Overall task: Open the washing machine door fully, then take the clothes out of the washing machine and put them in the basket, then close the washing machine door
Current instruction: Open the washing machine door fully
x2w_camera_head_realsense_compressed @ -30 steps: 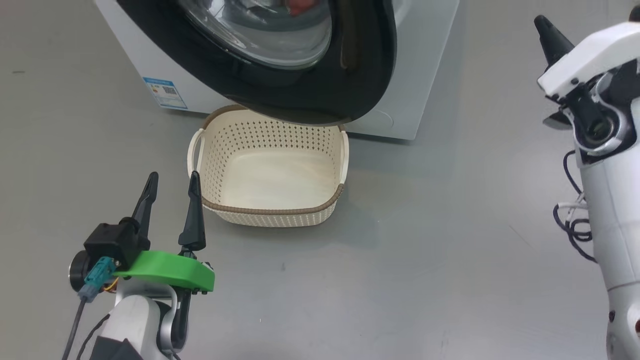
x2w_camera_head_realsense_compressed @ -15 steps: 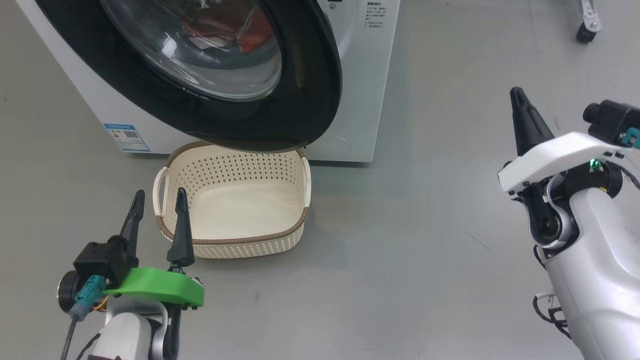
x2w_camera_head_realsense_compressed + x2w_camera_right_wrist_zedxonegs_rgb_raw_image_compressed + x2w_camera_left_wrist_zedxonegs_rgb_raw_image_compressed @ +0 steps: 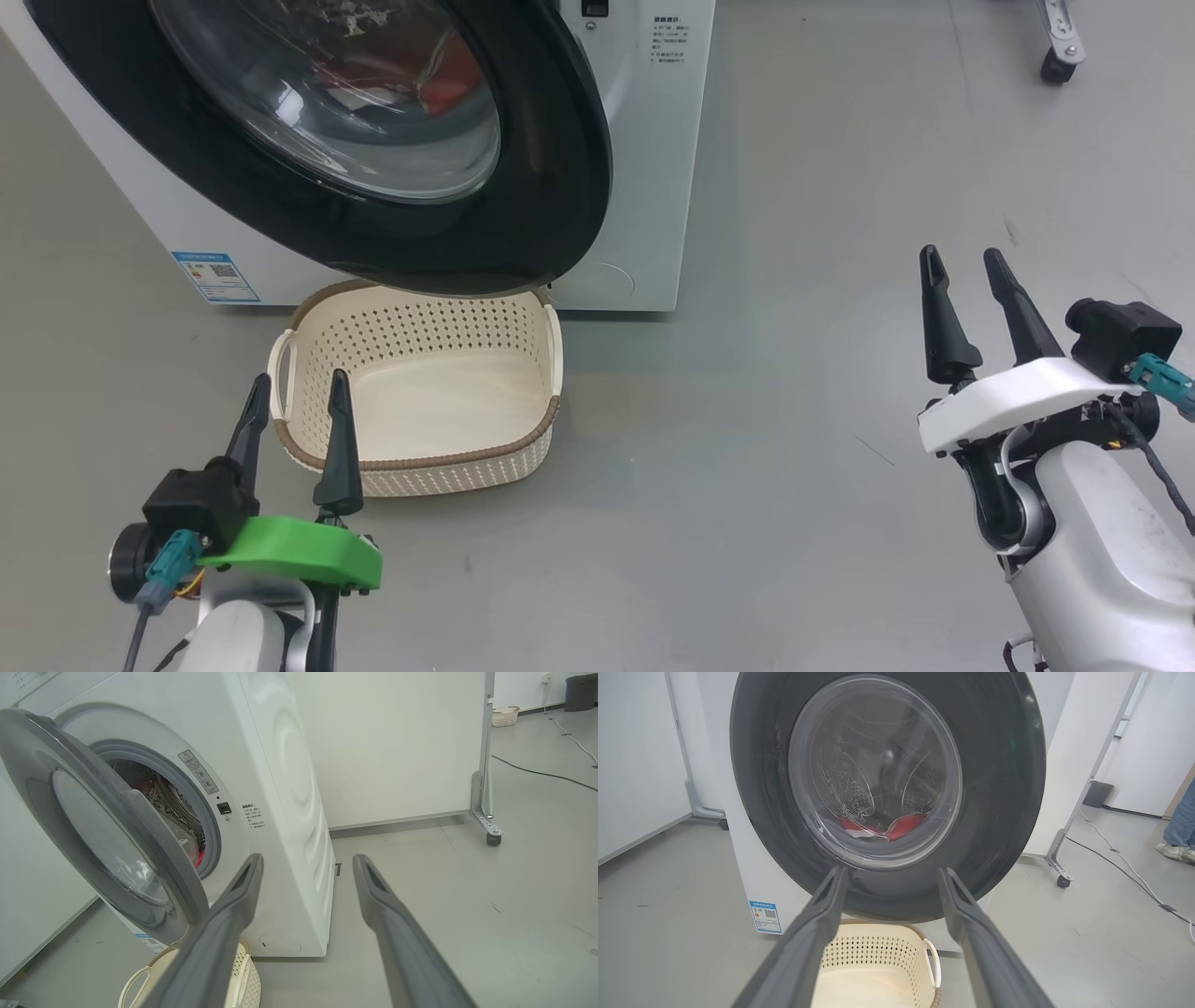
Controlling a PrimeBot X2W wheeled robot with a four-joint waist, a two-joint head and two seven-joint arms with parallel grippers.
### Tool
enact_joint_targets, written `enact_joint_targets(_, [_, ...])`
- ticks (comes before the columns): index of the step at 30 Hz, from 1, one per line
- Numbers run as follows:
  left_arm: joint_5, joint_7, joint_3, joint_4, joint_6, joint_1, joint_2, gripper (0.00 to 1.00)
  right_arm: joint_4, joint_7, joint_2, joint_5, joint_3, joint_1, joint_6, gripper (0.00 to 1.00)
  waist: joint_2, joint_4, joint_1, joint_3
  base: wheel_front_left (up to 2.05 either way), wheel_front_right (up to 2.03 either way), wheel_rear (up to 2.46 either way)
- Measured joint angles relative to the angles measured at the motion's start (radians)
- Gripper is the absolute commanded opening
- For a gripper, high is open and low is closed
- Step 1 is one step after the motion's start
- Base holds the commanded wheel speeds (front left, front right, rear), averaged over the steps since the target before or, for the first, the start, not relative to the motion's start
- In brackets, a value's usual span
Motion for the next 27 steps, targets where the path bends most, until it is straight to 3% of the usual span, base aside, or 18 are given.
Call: enact_joint_targets(27, [0.001,0.0,-0.005,0.0,-0.003,0.002,0.0,1.0,-0.016,-0.01,0.013,-0.072,-0.007,0.038,-0.004,1.0,0.0,-0.003,0.0,0.006,0.0,0.0,0.0])
